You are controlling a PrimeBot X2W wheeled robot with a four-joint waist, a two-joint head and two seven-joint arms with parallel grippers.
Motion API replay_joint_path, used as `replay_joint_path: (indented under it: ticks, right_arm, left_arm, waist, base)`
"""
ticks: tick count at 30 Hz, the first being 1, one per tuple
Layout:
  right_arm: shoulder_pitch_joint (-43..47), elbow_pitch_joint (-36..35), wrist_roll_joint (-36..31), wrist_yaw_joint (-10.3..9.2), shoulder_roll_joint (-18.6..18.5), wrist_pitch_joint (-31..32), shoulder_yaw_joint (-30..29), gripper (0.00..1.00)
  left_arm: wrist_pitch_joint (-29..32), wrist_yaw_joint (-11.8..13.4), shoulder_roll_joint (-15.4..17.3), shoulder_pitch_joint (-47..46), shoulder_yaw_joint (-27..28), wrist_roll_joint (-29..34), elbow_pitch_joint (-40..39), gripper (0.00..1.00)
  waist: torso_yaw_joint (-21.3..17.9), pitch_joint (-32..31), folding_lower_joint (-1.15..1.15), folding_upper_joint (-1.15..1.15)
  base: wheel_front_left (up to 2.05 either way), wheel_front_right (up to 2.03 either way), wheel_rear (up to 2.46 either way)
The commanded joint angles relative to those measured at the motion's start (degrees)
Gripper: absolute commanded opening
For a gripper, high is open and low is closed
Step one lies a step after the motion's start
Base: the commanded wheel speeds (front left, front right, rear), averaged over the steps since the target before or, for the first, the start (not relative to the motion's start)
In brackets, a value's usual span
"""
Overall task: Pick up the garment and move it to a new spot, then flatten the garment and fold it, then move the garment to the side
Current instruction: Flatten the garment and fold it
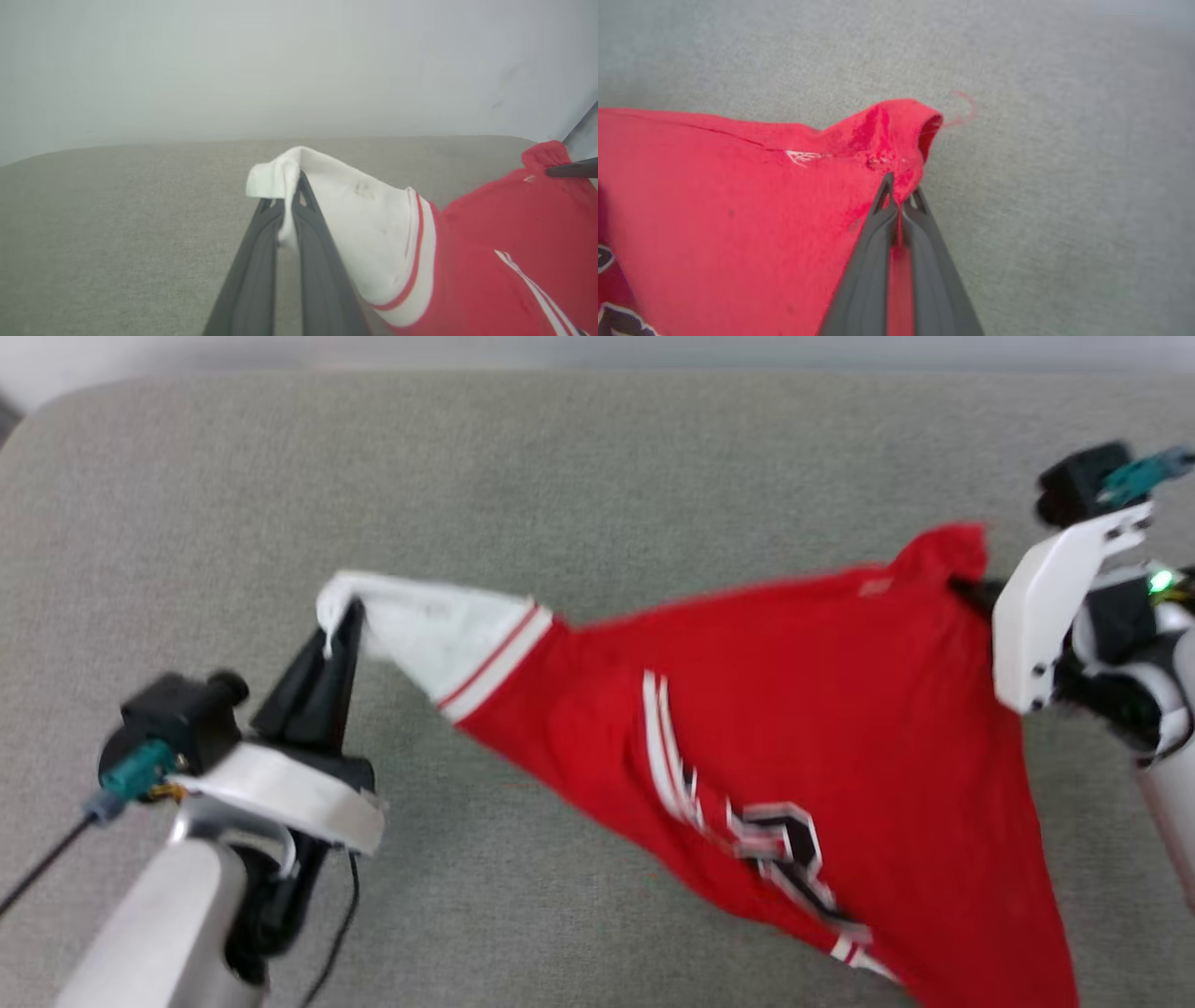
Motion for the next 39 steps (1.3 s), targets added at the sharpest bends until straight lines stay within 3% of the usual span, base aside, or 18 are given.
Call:
replay_joint_path:
  ticks: [1,6,15,29,39]
  right_arm:
    - [-1.19,0.44,-0.31,-0.02,0.22,-1.27,-0.7,0.0]
    - [-5.93,2.33,-5.0,-0.02,2.07,-6.24,-4.54,0.0]
    - [-16.94,6.03,-10.73,-0.02,5.43,-11.33,-9.32,0.0]
    - [-43.45,9.68,-15.59,-0.02,9.49,-19.15,-16.97,0.0]
    - [-55.87,13.28,-16.78,-0.02,11.1,-22.47,-15.66,0.0]
  left_arm:
    - [0.33,-0.26,0.49,-2.07,0.22,0.47,-0.78,0.0]
    - [2.91,-1.58,1.74,-10.84,0.49,1.13,-0.75,0.0]
    - [6.79,-4.45,-0.02,-31.72,-0.17,1.66,11.43,0.0]
    - [3.68,-6.53,2.49,-68.17,-0.21,8.64,27.16,0.0]
    - [2.2,-7.66,3.33,-81.68,-0.8,9.09,35.67,0.0]
  waist:
    - [-1.59,-2.15,-0.01,0.0]
    - [-3.37,-5.19,-0.01,0.0]
    - [-5.87,-4.94,-0.01,0.0]
    - [-8.57,10.89,-0.01,0.0]
    - [-9.03,20.09,-0.01,0.0]
  base:
    - [0.0,0.0,0.0]
    - [0.0,0.0,0.0]
    - [0.0,0.0,0.0]
    - [0.0,0.0,0.0]
    - [0.0,0.0,0.0]
